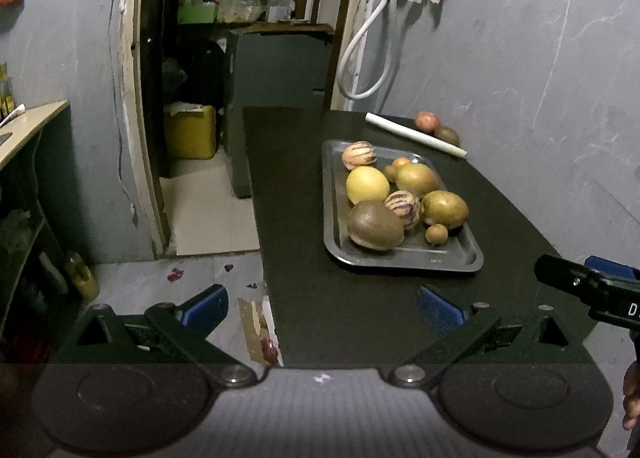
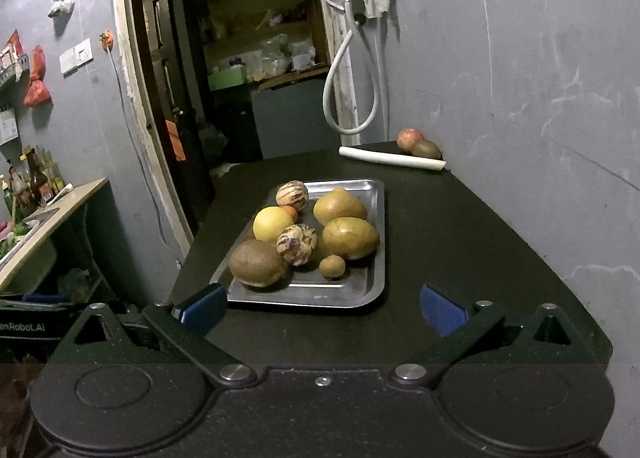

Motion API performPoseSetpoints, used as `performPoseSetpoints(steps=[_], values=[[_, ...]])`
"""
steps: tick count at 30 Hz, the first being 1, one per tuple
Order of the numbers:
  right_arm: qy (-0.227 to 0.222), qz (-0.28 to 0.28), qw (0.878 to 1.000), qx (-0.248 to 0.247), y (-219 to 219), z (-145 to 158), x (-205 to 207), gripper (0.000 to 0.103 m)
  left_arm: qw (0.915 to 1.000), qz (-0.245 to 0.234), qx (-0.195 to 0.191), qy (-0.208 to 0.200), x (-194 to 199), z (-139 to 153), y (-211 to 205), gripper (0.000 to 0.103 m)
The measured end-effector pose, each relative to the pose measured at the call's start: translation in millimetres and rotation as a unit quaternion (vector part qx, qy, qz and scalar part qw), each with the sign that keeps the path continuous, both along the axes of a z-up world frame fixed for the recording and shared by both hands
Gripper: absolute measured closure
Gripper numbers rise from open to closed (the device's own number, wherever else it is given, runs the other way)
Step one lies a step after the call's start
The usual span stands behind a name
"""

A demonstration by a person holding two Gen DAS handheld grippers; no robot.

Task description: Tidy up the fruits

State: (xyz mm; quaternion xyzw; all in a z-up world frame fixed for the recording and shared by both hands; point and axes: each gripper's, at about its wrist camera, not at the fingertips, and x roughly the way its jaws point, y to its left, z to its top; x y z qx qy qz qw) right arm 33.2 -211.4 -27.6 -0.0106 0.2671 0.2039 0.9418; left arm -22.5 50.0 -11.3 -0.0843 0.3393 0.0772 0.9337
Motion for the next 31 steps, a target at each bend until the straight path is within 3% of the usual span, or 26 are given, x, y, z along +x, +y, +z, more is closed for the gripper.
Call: performPoseSetpoints(steps=[31], values=[[0.004, -0.001, 1.0, -0.005, -11, -4, 1, 0.001, 0.9999, -0.002, -0.007, -0.013, 0, 7, -10, 0.001]])
